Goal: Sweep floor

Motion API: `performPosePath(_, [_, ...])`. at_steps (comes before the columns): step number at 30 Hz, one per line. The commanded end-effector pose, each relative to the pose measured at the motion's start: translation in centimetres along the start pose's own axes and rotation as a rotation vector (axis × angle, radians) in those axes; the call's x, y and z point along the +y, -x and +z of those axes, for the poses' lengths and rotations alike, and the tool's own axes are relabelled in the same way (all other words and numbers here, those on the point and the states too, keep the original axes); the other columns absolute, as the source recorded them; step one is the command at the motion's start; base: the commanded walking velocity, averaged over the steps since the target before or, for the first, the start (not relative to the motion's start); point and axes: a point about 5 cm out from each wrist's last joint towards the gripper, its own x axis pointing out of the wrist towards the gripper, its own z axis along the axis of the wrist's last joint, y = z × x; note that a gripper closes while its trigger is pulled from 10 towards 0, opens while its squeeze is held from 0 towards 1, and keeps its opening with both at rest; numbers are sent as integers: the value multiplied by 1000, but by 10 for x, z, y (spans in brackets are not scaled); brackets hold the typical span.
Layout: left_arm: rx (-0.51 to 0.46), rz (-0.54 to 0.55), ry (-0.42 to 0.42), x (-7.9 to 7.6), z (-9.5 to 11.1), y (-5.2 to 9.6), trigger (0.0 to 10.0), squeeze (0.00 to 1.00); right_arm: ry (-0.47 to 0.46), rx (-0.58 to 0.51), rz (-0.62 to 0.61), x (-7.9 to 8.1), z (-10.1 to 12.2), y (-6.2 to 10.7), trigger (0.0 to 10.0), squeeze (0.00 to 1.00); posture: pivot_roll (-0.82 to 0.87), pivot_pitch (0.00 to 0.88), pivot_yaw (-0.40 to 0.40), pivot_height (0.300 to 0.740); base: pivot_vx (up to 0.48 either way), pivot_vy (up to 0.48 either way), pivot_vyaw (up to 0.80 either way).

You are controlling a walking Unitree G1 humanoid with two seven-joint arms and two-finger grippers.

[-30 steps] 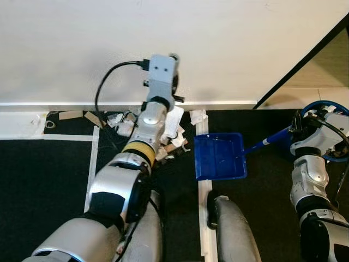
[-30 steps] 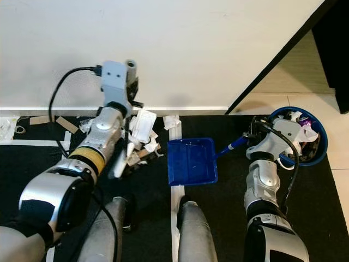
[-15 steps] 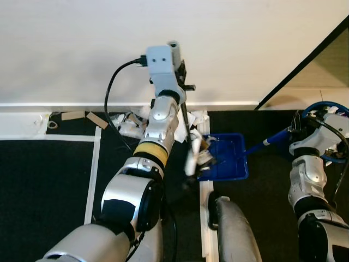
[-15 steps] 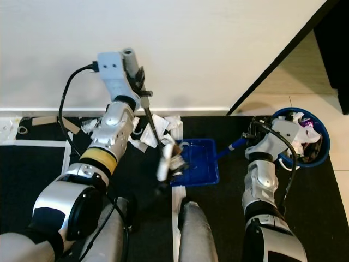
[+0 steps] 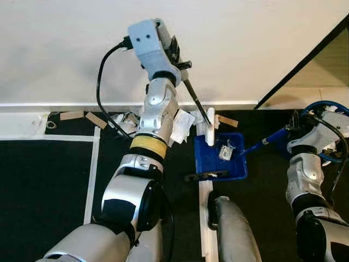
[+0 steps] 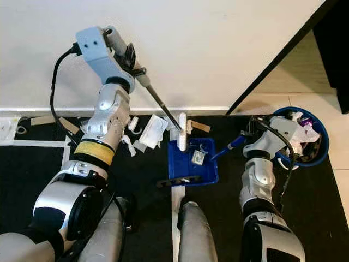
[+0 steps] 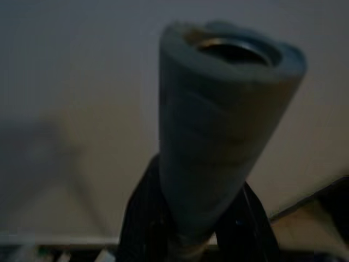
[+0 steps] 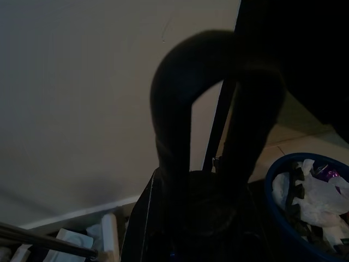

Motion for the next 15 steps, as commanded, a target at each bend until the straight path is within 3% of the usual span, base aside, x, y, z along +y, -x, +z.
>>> performPosePath(1, [47, -204, 58, -59, -13, 10, 10000, 0, -31, 165, -4, 1, -31, 19, 10000, 0, 57, 247, 2, 740, 0, 0, 0])
performPosePath(2, [59, -278, -18, -46, -4, 11, 10000, 0, -34, 176, 2, 3, -32, 18, 10000, 0, 69, 223, -6, 740, 0, 0, 0])
performPosePath(3, [59, -278, -18, -46, -4, 11, 10000, 0, -34, 176, 2, 3, -32, 18, 10000, 0, 69, 223, -6, 740, 0, 0, 0])
performPosePath(4, [93, -378, -119, -21, 10, 13, 10000, 0, -38, 196, 12, 4, -33, 17, 10000, 0, 82, 205, -16, 740, 0, 0, 0])
performPosePath(5, [93, -378, -119, -21, 10, 13, 10000, 0, -38, 196, 12, 4, -33, 17, 10000, 0, 82, 205, -16, 740, 0, 0, 0])
performPosePath(7, [113, -401, -234, 6, 22, 15, 10000, 0, -37, 207, 15, 5, -34, 16, 10000, 0, 92, 188, -24, 740, 0, 0, 0])
performPosePath(8, [113, -401, -234, 6, 22, 15, 10000, 0, -37, 207, 15, 5, -34, 16, 10000, 0, 92, 188, -24, 740, 0, 0, 0])
performPosePath(10, [95, -354, -340, 36, 37, 16, 10000, 0, -38, 211, 14, 6, -33, 14, 10000, 0, 98, 163, -32, 740, 0, 0, 0])
performPosePath(11, [95, -354, -340, 36, 37, 16, 10000, 0, -38, 211, 14, 6, -33, 14, 10000, 0, 98, 163, -32, 740, 0, 0, 0])
performPosePath(12, [87, -333, -362, 44, 41, 16, 10000, 0, -39, 212, 14, 7, -33, 14, 10000, 0, 99, 157, -33, 740, 0, 0, 0])
performPosePath(13, [72, -258, -395, 65, 52, 17, 10000, 0, -42, 211, 14, 8, -32, 12, 10000, 0, 102, 140, -37, 740, 0, 0, 0])
performPosePath(14, [72, -258, -395, 65, 52, 17, 10000, 0, -42, 211, 14, 8, -32, 12, 10000, 0, 102, 140, -37, 740, 0, 0, 0])
performPosePath(15, [70, -162, -444, 90, 63, 23, 10000, 0, -46, 212, 16, 9, -31, 11, 10000, 0, 102, 134, -37, 740, 0, 0, 0])
